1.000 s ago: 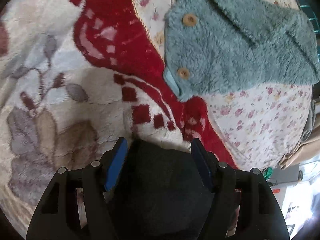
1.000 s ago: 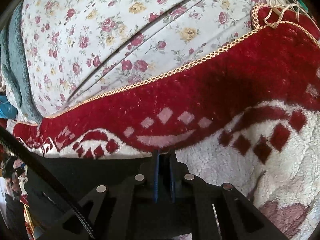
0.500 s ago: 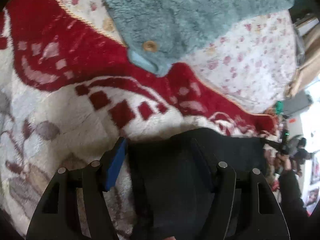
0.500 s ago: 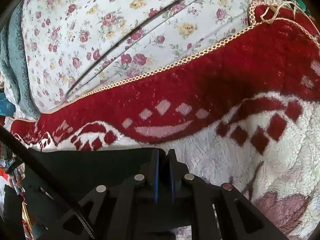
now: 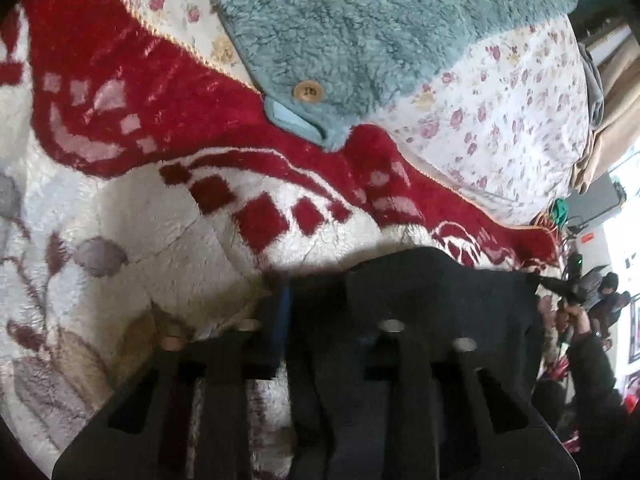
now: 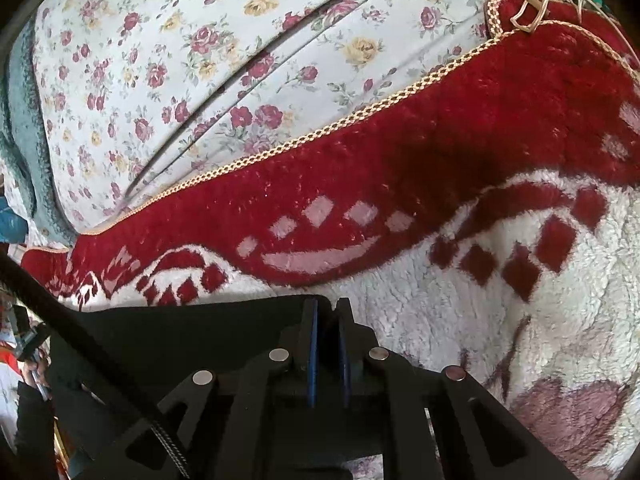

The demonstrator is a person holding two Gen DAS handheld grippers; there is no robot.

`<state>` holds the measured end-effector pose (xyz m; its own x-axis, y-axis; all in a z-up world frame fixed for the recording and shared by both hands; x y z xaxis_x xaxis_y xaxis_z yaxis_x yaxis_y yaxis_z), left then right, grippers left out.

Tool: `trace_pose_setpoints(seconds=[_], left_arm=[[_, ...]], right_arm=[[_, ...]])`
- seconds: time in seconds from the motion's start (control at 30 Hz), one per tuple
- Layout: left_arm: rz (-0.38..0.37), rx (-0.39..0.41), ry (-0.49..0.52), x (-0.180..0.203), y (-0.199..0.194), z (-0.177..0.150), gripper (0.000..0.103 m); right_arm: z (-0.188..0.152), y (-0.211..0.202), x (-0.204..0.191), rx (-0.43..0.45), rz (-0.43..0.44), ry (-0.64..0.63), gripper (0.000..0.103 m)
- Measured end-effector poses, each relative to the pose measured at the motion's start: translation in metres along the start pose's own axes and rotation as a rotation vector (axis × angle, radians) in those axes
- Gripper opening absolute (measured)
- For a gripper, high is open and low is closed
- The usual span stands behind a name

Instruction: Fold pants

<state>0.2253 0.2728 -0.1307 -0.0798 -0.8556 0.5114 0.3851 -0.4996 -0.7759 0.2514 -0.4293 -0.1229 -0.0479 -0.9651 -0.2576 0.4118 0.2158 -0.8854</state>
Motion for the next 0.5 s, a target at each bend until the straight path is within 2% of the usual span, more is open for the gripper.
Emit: trace_pose_setpoints(seconds=[0.13, 0.27, 0.43, 0.5], left_arm=[[0.090, 0.051, 0.067, 0.019, -0.024, 0.001, 0.007], [0.122, 0.122, 0.100, 0.045, -0.062, -0.001, 0.006], [0.169, 0.180, 0.132, 0.085, -0.108, -0.029, 0.006], [0.180, 0.203, 0.115, 0.093, -0.124, -0.045, 0.006]], right_arm=[[0.000, -0.007, 0.000, 0.024, 0.003, -0.004, 0.007], [-0.002, -0.021, -0.003, 0.056, 0.023, -0.009, 0.007], [-0.012, -0.051, -0.009, 0.088, 0.052, -0.035, 0.007], [-0.019, -0.064, -0.011, 0.093, 0.063, -0.051, 0.007]])
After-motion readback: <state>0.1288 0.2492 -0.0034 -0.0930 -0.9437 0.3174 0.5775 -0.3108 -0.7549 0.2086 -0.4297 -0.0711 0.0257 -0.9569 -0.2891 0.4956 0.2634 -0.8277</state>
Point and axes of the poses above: each gripper's, at about its wrist camera, not at the fingertips, and y roughly the way its jaws point, x to its right, z to its top, the point moved 4 cm from there along y, roughly the way its jaws point, and after that the axes turned 1 degree about -x, right-handed, at the moved point
